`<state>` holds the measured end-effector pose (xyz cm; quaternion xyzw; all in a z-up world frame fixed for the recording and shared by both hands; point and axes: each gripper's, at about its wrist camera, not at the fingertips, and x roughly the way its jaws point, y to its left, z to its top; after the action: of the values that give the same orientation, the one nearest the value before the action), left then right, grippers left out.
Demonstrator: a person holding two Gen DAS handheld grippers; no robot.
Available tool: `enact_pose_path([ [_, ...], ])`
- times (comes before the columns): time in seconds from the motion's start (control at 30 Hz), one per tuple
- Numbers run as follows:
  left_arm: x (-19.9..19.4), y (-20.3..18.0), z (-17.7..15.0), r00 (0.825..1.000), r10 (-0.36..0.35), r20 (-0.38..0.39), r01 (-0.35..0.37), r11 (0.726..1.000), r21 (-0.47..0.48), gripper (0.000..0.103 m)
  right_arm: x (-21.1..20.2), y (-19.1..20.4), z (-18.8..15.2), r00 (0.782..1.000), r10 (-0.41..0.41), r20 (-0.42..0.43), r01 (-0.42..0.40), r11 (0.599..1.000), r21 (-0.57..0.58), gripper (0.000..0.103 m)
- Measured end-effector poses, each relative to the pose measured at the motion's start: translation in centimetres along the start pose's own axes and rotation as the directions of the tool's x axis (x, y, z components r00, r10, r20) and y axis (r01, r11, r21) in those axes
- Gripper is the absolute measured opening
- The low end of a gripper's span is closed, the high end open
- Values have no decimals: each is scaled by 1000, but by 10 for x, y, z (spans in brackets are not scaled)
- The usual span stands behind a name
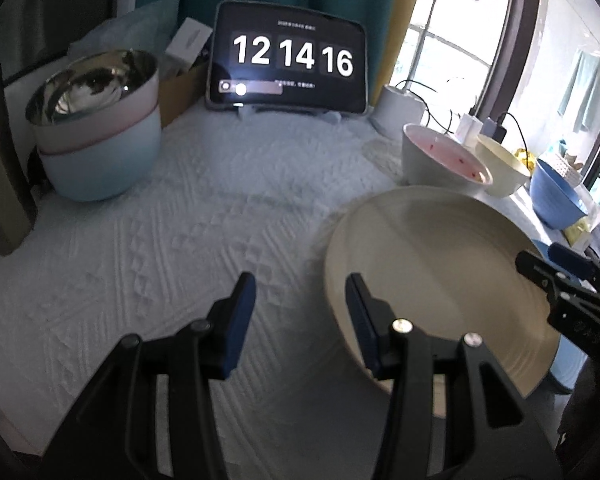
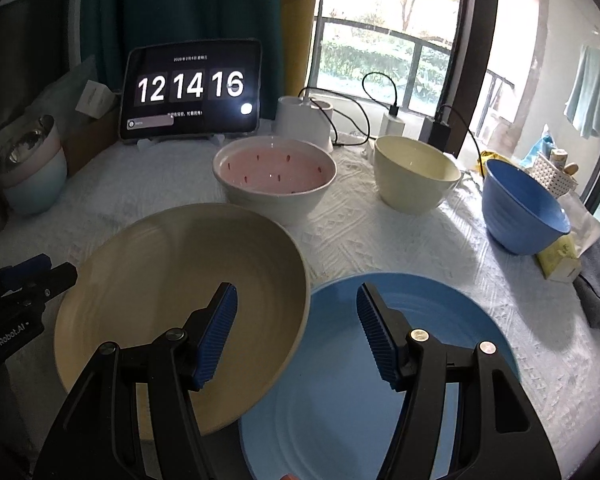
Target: Organize plates and bowls
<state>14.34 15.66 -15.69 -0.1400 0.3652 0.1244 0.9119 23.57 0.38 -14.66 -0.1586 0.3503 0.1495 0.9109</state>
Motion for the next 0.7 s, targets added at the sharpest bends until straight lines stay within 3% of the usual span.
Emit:
enact_pose_path([
  [0.33,15,-11,0,997,-38,-62,40,999,26,48,12,-3,-3,999,20,-38,-20,1000,16,65],
  [0.43,23,-22,1,996,-11,-93,18,997,74,48,13,1,-3,999,32,-40,-32,999,2,65],
  [0.57,24,-28,0,995,-26,-96,35,995,89,48,15,11,-5,998,41,-50,-43,998,-46,42],
  [0.7,21,-27,-1,995,-50,-88,58,995,84,47,15,17,-8,998,39,-53,-43,996,-78,32],
])
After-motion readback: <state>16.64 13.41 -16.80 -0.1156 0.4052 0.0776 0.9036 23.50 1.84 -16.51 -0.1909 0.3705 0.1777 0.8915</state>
